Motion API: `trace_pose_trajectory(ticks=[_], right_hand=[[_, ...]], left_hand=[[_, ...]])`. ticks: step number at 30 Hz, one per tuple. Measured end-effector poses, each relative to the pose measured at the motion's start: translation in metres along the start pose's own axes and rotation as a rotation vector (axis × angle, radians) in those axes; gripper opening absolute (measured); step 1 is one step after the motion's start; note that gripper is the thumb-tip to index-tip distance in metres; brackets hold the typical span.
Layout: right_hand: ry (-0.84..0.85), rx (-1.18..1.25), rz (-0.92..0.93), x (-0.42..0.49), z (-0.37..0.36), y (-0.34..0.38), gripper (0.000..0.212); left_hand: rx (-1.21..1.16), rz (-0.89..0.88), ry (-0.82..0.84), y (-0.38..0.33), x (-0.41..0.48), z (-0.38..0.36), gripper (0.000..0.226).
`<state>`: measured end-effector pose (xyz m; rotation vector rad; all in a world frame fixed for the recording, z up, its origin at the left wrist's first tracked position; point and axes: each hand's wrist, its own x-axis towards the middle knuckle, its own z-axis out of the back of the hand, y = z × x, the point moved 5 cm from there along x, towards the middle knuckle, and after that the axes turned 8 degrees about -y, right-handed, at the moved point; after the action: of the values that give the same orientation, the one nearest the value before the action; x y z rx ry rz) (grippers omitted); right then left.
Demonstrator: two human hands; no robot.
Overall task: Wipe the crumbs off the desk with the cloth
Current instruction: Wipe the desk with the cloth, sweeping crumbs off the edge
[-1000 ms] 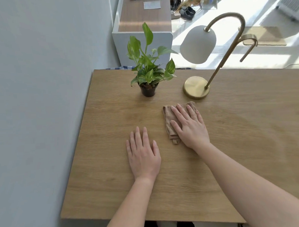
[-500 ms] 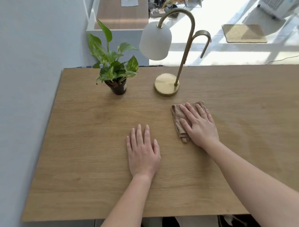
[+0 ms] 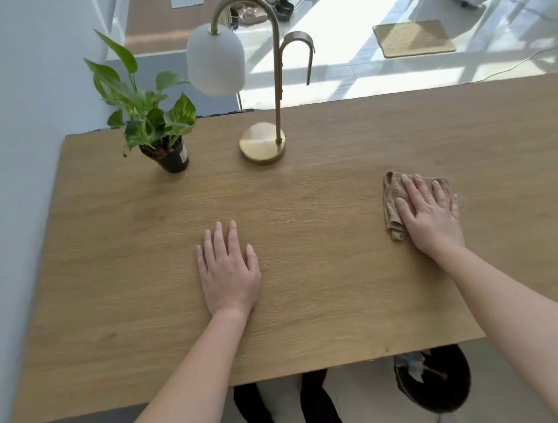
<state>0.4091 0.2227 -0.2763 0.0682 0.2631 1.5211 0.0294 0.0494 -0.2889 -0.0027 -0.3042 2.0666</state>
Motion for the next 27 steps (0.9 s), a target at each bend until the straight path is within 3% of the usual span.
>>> trace_pose_trajectory(ticks=[5, 10, 22, 27], right_hand=[[-0.034, 0.006, -0.134, -0.055, 0.002, -0.060, 0.065], [-0.051, 0.004, -0.221, -0.110, -0.003, -0.075, 0.065], [-0.074, 0.027, -0.404, -0.200, -0.031, -0.029, 0.072], [-0.073, 0.006, -0.411, -0.205, -0.040, 0.000, 0.072]], left_hand=[[0.005, 0.001, 0.001, -0.004, -0.001, 0.001, 0.064], [-0.018, -0.008, 0.015, -0.006, -0.005, 0.003, 0.064], [-0.154, -0.102, 0.107, 0.009, -0.012, 0.013, 0.064], [-0.198, -0.087, 0.053, 0.047, -0.024, 0.029, 0.058]])
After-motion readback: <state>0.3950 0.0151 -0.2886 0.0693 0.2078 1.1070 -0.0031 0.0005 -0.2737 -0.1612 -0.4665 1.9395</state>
